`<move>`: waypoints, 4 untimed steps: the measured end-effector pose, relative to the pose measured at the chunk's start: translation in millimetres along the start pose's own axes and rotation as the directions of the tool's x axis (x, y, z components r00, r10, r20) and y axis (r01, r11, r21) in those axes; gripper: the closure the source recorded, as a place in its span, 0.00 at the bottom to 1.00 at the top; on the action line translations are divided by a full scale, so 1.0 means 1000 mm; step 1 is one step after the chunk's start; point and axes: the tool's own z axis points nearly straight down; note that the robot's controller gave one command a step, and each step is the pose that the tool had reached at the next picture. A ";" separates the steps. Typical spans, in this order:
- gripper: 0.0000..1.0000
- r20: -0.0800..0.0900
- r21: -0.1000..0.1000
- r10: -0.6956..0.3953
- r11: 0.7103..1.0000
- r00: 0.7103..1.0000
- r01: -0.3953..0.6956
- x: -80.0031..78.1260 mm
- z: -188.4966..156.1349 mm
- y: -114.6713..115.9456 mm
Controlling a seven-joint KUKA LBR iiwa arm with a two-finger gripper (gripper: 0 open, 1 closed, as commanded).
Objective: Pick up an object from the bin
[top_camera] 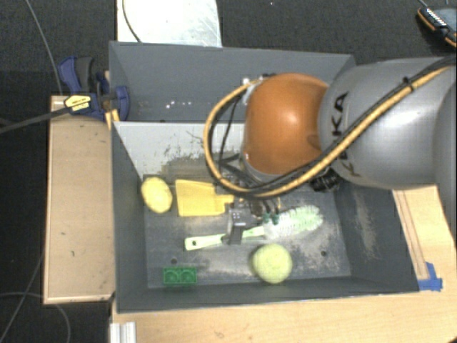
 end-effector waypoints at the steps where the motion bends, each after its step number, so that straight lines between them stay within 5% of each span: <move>1: 0.00 0.008 -0.001 0.008 1.000 1.000 -0.008 -0.002 -0.004 -0.001; 2: 0.00 0.003 -0.001 -0.004 1.000 1.000 0.004 -0.021 0.125 -0.073; 3: 0.00 0.019 -0.007 0.025 1.000 0.999 -0.025 -0.032 0.123 -0.090; 4: 0.00 0.010 -0.004 0.000 1.000 1.000 0.000 -0.025 0.123 -0.075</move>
Offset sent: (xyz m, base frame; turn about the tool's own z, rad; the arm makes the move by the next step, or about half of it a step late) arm 0.0213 -0.0712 -0.1237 -0.0080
